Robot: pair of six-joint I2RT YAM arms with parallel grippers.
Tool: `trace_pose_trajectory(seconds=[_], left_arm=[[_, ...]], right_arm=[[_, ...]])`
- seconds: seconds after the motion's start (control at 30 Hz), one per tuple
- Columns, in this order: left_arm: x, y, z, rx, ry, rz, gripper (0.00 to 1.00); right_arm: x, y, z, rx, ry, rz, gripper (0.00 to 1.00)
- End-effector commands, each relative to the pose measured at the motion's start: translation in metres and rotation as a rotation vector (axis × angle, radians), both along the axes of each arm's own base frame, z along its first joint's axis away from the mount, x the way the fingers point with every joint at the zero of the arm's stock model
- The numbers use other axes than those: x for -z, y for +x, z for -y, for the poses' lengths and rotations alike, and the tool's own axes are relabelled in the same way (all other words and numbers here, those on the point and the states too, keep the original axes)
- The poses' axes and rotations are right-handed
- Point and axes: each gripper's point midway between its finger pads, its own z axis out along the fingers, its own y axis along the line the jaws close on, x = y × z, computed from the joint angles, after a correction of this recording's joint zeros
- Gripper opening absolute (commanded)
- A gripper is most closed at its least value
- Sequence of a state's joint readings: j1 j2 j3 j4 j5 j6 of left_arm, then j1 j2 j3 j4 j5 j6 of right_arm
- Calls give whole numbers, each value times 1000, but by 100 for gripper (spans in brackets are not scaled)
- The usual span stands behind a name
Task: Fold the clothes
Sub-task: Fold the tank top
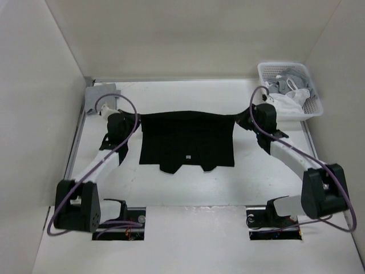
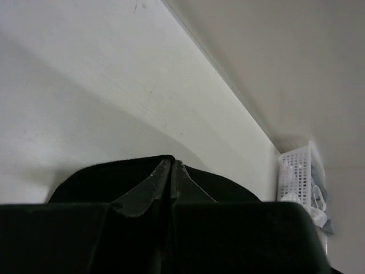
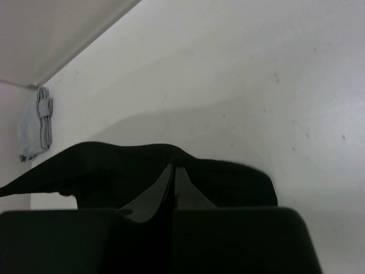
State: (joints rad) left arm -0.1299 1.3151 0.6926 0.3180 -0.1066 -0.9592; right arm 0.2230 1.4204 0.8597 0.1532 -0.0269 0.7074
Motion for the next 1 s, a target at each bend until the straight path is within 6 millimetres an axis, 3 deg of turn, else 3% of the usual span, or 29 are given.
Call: trace_pose_trajectory(seconds=[0.0, 0.13, 0.27, 0.4, 0.53, 0.63, 0.73, 0.83, 0.97], left_arm=[[0, -34, -12, -26, -37, 64, 0], [21, -79, -17, -2, -75, 63, 0], [28, -113, -16, 28, -97, 67, 0], [28, -137, -17, 55, -79, 72, 0], [35, -156, -23, 63, -24, 44, 0], [64, -169, -29, 53, 17, -61, 2], [86, -175, -32, 31, 14, -136, 18], [75, -171, -42, -22, 11, -116, 30], [53, -157, -42, -22, 9, -56, 29]], right_arm=[[-4, -29, 3, 9, 67, 61, 0], [11, -71, 13, 27, 71, 67, 0], [31, -107, 19, 36, 96, 32, 0], [61, -139, 22, 42, 99, -53, 0], [77, -169, 15, 27, 125, -114, 0], [81, -183, 5, 16, 158, -164, 1], [94, -191, 3, 27, 160, -222, 13], [94, -191, 2, 34, 146, -214, 40], [90, -170, 13, 62, 57, -184, 56]])
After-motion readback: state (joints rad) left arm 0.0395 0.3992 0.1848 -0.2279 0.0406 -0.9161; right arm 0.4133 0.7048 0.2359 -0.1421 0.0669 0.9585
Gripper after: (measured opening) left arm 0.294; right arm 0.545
